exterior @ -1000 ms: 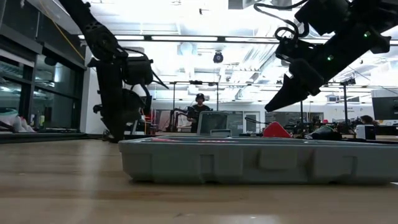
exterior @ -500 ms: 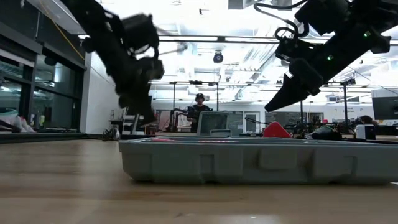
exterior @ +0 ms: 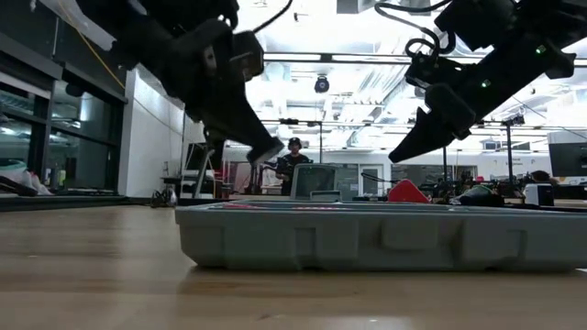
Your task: Prefit tool cases
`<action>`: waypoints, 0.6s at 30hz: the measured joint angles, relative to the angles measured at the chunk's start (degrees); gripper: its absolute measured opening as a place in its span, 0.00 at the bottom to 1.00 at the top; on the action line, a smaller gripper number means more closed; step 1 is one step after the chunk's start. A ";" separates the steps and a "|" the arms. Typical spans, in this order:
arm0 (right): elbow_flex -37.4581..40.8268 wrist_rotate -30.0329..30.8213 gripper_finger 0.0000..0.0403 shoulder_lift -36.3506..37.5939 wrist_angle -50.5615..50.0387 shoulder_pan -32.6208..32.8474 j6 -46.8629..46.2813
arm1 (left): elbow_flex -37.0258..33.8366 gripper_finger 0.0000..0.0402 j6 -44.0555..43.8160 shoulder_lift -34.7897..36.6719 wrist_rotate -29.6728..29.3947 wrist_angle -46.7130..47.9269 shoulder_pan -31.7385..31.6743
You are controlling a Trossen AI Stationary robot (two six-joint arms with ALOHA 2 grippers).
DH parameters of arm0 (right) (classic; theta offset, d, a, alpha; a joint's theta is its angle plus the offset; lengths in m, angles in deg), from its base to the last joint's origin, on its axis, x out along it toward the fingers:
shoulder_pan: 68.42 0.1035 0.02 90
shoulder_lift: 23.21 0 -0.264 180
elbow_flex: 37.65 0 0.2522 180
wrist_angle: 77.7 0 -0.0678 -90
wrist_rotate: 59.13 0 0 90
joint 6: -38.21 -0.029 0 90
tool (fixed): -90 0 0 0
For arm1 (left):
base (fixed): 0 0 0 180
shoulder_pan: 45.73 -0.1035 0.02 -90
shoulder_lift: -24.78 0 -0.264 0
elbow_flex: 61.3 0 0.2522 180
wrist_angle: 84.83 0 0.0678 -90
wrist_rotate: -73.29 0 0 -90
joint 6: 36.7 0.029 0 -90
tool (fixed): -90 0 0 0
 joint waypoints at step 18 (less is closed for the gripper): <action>0.00 -0.04 0.00 0.00 0.04 0.00 0.00 | 0.48 0.09 -3.90 -8.12 1.34 -0.77 -1.25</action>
